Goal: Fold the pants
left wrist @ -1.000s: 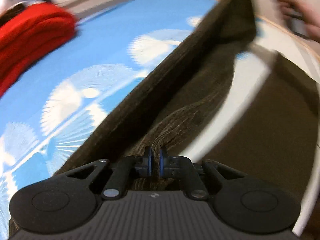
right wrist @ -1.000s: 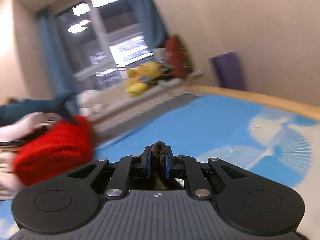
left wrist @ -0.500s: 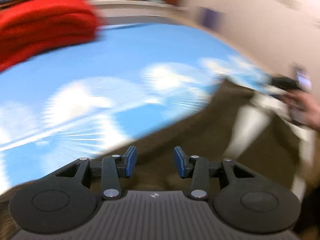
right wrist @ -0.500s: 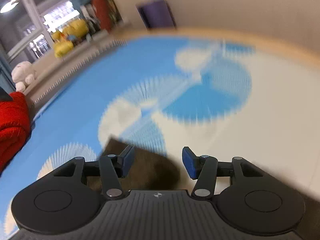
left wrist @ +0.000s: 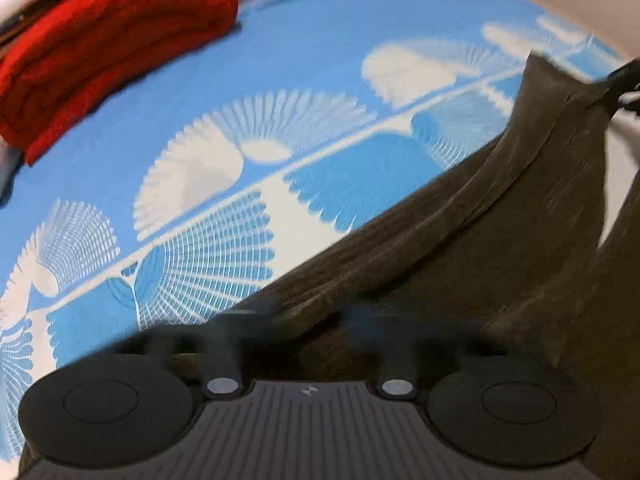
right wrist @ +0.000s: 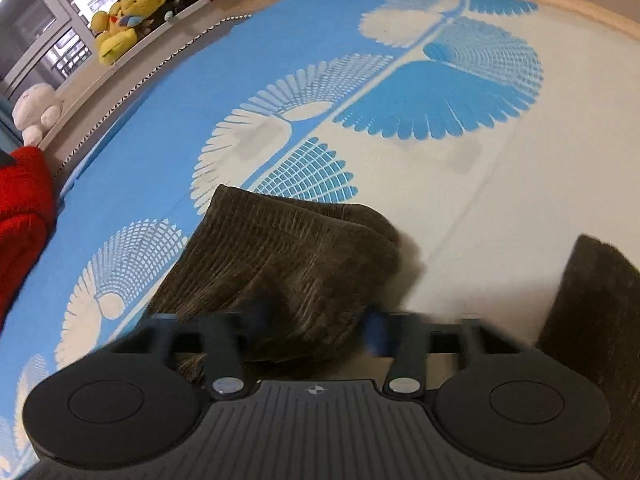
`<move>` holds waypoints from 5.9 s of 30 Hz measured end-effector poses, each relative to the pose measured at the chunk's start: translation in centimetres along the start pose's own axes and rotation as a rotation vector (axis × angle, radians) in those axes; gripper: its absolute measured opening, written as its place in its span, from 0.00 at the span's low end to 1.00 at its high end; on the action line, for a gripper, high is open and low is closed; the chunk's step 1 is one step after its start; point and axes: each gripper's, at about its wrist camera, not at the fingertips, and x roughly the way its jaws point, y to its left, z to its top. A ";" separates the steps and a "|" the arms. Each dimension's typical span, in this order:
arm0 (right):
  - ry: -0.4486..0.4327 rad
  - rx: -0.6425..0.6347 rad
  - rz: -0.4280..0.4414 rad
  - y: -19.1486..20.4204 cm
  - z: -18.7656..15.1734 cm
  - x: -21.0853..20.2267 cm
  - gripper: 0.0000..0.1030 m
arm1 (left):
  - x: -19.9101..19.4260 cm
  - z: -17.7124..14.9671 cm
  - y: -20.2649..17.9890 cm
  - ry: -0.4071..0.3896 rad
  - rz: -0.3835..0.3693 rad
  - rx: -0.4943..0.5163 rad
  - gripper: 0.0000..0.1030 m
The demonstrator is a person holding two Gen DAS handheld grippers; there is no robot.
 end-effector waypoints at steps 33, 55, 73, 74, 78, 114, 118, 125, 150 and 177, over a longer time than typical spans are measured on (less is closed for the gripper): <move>-0.208 0.036 -0.012 -0.4 3.6 -4.7 0.15 | -4.7 -2.6 -7.3 -0.009 -0.387 0.129 0.08; 0.124 0.060 -0.314 -0.1 -2.3 -2.9 0.54 | -7.0 -8.3 12.6 0.022 0.153 -0.617 0.57; -0.196 -0.076 -0.196 9.0 -2.9 -6.8 0.44 | -6.7 -18.8 23.8 0.150 0.228 -0.866 0.77; -0.160 -0.105 -0.110 10.3 -3.3 -5.9 0.45 | -6.5 -18.8 23.8 0.146 0.214 -0.867 0.70; 0.027 -0.135 0.090 14.1 -5.3 -1.7 0.48 | -5.6 -18.3 23.5 0.147 0.228 -0.828 0.57; -0.168 0.024 0.103 9.8 -2.2 -6.9 0.37 | -11.8 -14.1 19.8 -0.153 0.220 -0.650 0.58; -0.210 -0.106 0.118 7.2 -3.4 -13.5 0.37 | -15.0 -15.2 18.4 -0.184 0.191 -0.665 0.58; -0.232 -0.151 0.064 -2.7 -6.6 -23.6 0.37 | -23.9 -19.4 15.3 -0.174 0.129 -0.735 0.58; 0.190 0.297 -0.170 -21.6 -11.3 -19.9 0.37 | -22.5 -32.9 11.8 0.027 0.121 -0.906 0.67; 0.109 0.189 -0.296 -20.9 -11.5 -20.8 0.19 | -18.9 -32.2 9.7 0.181 0.086 -0.695 0.31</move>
